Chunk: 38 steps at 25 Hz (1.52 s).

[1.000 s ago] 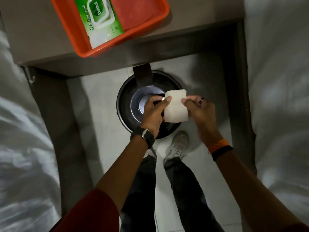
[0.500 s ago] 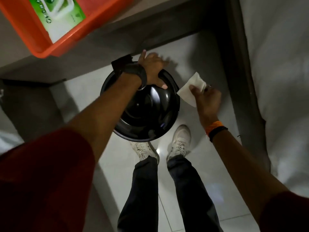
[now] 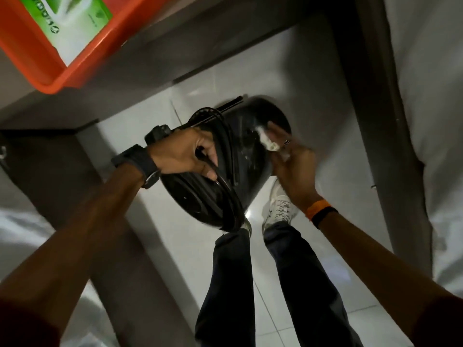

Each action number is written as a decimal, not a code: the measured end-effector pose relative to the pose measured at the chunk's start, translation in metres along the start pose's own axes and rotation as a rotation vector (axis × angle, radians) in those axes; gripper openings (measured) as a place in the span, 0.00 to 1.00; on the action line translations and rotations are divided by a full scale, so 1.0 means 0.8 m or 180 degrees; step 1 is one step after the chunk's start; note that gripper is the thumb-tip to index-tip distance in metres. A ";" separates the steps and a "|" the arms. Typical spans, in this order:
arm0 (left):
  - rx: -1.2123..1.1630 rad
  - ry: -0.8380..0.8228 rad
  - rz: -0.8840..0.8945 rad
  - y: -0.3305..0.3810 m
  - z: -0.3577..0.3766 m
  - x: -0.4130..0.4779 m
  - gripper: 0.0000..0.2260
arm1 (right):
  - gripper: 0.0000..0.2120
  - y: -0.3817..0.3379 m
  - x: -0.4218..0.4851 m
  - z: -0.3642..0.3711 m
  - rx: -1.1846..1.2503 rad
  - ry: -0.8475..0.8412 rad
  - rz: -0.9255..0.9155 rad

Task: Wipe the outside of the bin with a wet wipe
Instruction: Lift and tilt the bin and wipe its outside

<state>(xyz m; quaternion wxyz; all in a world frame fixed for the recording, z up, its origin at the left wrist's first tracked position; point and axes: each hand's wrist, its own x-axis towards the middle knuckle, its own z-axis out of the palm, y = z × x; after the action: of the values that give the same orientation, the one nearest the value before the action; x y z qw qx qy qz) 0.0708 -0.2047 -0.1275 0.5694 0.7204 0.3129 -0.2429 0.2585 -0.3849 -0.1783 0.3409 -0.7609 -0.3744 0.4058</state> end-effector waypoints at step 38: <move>-0.0519 0.0399 0.0317 -0.016 0.014 0.012 0.09 | 0.27 0.020 0.147 0.041 -0.1665 -0.2044 -0.0480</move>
<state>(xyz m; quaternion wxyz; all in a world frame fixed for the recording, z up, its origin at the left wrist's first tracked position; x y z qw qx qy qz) 0.0677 -0.2121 -0.1455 0.6167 0.7001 0.3304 -0.1425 0.2801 -0.2860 -0.2484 0.0310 -0.6272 -0.6067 0.4875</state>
